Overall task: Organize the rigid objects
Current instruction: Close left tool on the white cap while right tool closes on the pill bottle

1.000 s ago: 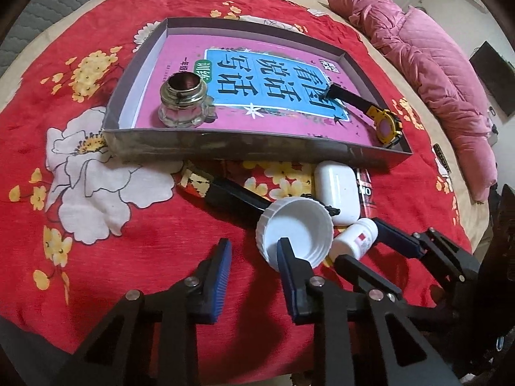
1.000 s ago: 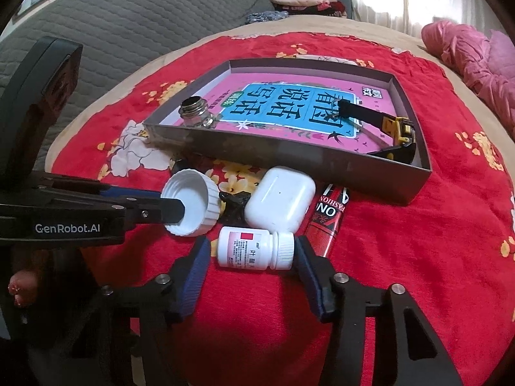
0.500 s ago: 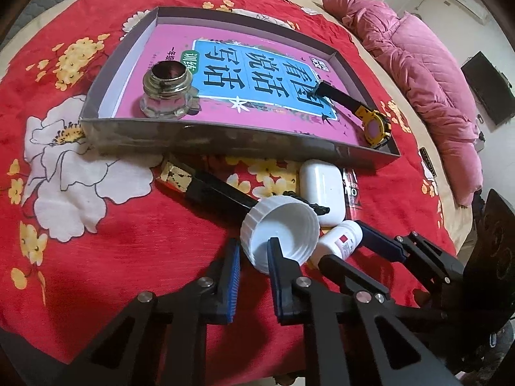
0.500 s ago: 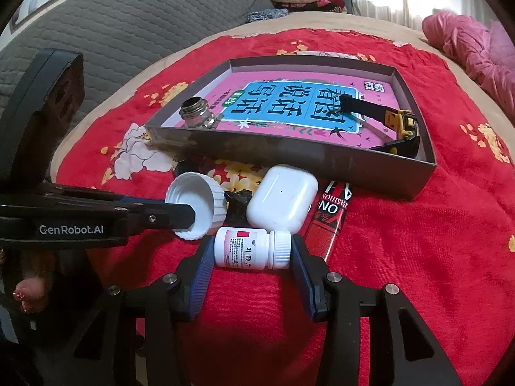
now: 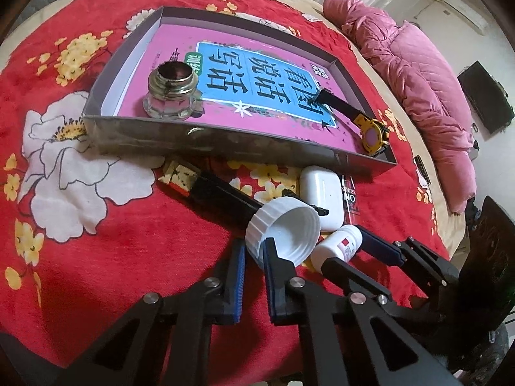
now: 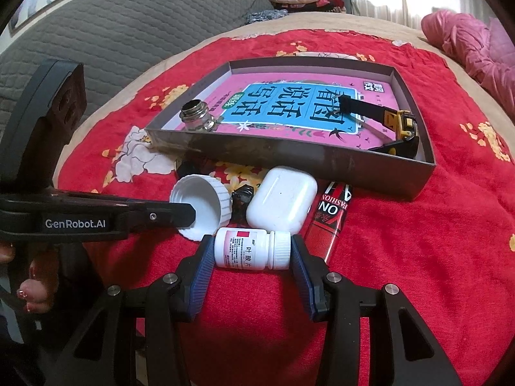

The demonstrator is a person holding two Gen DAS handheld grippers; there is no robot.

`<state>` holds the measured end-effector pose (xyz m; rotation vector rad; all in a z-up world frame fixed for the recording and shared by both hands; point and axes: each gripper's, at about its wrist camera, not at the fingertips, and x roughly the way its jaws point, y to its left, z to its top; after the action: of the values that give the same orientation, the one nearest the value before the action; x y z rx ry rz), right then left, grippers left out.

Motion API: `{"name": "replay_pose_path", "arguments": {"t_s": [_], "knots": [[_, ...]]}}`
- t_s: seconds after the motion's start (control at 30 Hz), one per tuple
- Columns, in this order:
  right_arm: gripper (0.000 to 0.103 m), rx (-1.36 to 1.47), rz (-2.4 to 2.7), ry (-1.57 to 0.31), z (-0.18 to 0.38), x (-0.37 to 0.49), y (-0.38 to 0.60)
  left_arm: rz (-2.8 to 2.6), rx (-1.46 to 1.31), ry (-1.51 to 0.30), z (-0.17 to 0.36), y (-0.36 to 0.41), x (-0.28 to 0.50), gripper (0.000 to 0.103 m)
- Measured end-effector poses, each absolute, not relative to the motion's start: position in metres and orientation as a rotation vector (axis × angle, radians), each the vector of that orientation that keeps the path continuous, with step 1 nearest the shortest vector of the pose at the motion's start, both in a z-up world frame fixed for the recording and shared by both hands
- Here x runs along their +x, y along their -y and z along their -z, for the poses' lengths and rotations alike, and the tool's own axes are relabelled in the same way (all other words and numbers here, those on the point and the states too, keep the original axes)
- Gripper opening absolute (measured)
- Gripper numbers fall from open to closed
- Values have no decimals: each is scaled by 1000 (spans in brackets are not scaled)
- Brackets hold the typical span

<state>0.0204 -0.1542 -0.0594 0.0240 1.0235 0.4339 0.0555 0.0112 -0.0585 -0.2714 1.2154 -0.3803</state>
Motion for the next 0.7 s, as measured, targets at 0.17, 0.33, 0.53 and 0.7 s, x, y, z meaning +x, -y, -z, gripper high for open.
{"name": "replay_pose_path", "arguments": {"t_s": [0.17, 0.33, 0.53, 0.7], "knots": [[48, 36, -435, -1003, 54, 19, 157, 380, -235, -1191, 53, -9, 52, 9], [48, 50, -425, -981, 49, 19, 162, 373, -227, -1182, 52, -9, 51, 9], [48, 66, -418, -958, 45, 19, 166, 355, -221, -1143, 43, -13, 48, 9], [48, 61, -427, -915, 36, 17, 167, 354, -225, -1121, 37, -15, 47, 9]]}}
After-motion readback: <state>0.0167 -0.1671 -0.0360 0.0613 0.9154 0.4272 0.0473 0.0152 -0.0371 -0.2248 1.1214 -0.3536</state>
